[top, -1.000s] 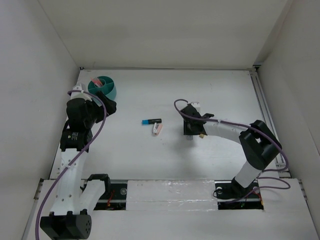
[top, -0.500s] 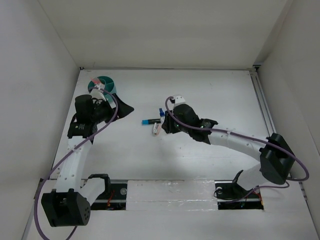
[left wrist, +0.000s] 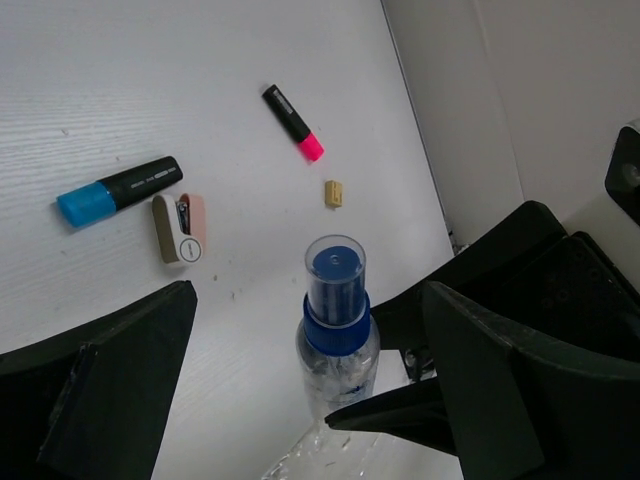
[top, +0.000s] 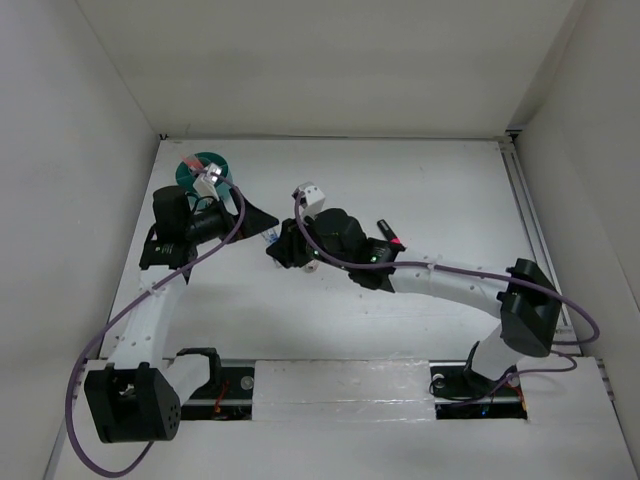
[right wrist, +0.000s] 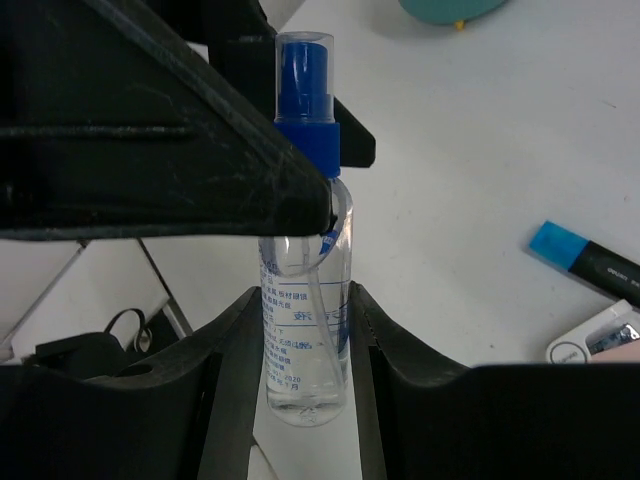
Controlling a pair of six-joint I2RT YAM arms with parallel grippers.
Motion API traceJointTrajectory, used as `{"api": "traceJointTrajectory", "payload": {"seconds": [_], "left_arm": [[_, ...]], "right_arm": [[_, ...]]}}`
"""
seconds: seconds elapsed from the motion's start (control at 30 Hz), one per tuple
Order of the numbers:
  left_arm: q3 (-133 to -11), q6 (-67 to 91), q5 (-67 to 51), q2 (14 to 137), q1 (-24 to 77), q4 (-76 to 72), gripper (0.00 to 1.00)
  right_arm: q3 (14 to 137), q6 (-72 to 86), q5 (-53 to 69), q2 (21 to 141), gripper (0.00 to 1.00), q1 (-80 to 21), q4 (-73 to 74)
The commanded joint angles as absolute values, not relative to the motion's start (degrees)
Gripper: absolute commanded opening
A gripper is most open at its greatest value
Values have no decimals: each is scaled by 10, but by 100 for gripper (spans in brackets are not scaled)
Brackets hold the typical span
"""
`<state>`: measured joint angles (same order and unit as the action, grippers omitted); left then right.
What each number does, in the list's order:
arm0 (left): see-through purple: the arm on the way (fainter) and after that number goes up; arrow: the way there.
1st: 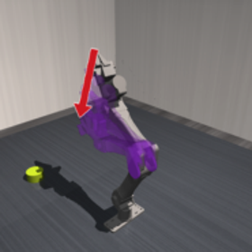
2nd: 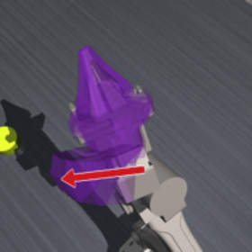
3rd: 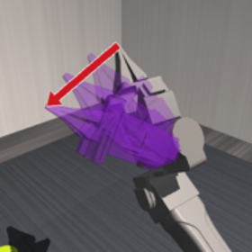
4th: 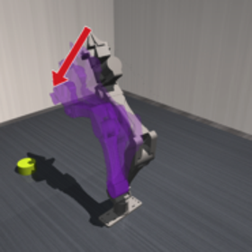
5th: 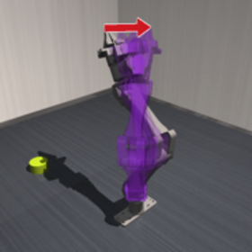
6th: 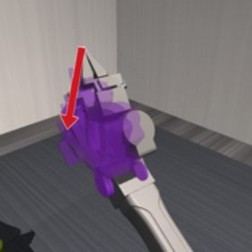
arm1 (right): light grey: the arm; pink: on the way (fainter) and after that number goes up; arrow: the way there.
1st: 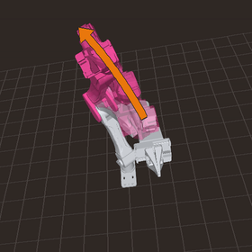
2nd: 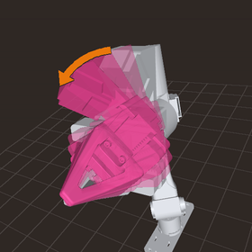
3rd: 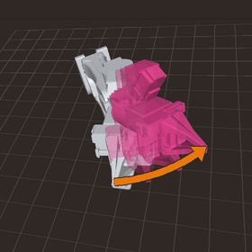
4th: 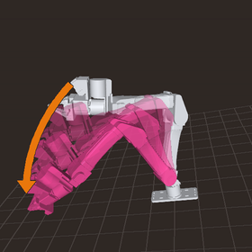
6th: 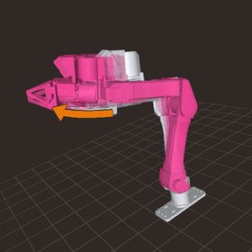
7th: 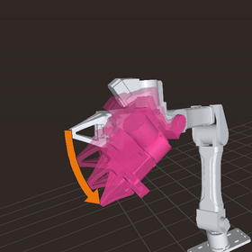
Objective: Sort the stationery into containers
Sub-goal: Pick up the stationery from the center of the board, then place the stationery in the storage box.
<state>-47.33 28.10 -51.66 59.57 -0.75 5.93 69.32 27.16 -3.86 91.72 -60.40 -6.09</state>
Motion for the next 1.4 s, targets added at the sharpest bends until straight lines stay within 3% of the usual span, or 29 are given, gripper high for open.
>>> {"api": "traceJointTrajectory", "payload": {"seconds": [0.0,0.17,0.37,0.47,0.8,1.17,1.3,1.37], "left_arm": [[-464,280,-548,592,-8,28,91],[-464,280,-554,587,-8,23,73],[-464,280,-554,582,-8,23,42],[-464,280,-554,582,-8,23,40],[-476,270,-523,570,-8,39,0],[-489,265,-482,552,-8,51,0],[-489,275,-487,547,-18,46,23],[-483,287,-507,547,-25,23,27]], "right_arm": [[727,285,-37,932,0,-606,-129],[732,290,-37,938,0,-606,-135],[732,296,-42,943,0,-606,-141],[732,296,-36,938,0,-606,-148],[738,296,-7,943,0,-606,-148],[704,283,18,937,0,-606,-159],[704,283,24,932,0,-606,-164],[704,283,24,932,0,-606,-170]]}}
